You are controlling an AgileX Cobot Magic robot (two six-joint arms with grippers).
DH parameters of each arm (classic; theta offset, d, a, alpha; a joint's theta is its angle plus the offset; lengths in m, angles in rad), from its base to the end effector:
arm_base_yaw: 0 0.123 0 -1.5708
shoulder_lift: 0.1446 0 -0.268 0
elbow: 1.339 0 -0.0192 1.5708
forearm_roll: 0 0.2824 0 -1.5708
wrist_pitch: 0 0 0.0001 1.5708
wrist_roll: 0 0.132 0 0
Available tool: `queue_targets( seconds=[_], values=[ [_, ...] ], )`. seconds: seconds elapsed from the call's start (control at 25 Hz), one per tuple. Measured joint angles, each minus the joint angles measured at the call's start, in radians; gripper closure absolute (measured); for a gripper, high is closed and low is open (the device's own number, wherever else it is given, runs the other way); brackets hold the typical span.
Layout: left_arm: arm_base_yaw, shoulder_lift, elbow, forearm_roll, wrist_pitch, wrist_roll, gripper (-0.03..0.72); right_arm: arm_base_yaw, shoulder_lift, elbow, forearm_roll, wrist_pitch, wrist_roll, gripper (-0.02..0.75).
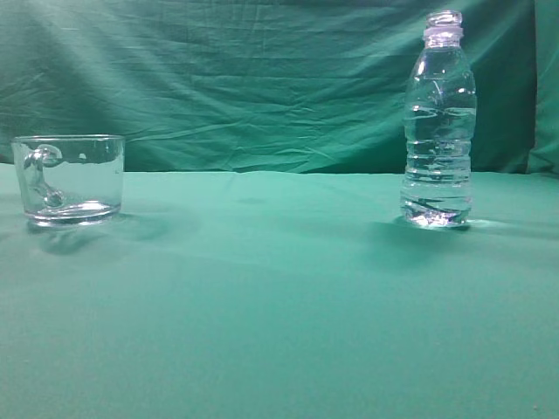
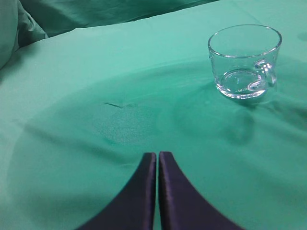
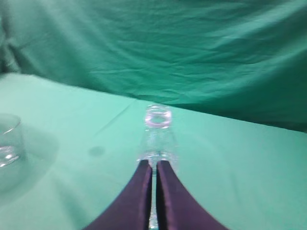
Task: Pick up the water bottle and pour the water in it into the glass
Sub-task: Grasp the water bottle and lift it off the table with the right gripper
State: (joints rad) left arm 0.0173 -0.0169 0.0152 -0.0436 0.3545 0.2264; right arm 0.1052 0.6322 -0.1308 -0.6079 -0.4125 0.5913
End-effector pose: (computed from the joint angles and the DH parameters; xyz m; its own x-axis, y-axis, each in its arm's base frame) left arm 0.1411 0.0004 0.1666 -0.2582 0.1800 -0.9492 0.0457 0.9837 0.1741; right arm 0.1990 0.0514 0.2058 -0.0767 0.0152 -0.9969 -0.3276 0.9440 0.0396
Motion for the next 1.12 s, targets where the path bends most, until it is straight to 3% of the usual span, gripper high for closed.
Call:
queue_targets(
  seconds=[0.12,0.2,0.24,0.28,0.44,0.6,0.68,1.12],
  values=[
    [0.000,0.000,0.000,0.000,0.000,0.000,0.688,0.000,0.142,-0.037,-0.166,-0.114,0.051,0.738],
    [0.000,0.000,0.000,0.000,0.000,0.000,0.688,0.000,0.221,-0.062,-0.195,-0.140,0.061,0.738],
    [0.000,0.000,0.000,0.000,0.000,0.000,0.688,0.000,0.260,-0.074,-0.199,-0.145,0.063,0.691],
    [0.000,0.000,0.000,0.000,0.000,0.000,0.688,0.000,0.294,-0.086,-0.204,-0.152,0.066,0.691],
    [0.000,0.000,0.000,0.000,0.000,0.000,0.688,0.000,0.414,-0.129,-0.213,-0.213,0.067,0.468],
    [0.000,0.000,0.000,0.000,0.000,0.000,0.688,0.000,0.531,-0.167,-0.213,-0.265,0.067,0.167],
    [0.000,0.000,0.000,0.000,0.000,0.000,0.688,0.000,0.595,-0.184,-0.196,-0.278,0.061,0.087],
    [0.000,0.000,0.000,0.000,0.000,0.000,0.688,0.000,0.928,-0.320,-0.089,-0.389,-0.035,0.095]
  ],
)
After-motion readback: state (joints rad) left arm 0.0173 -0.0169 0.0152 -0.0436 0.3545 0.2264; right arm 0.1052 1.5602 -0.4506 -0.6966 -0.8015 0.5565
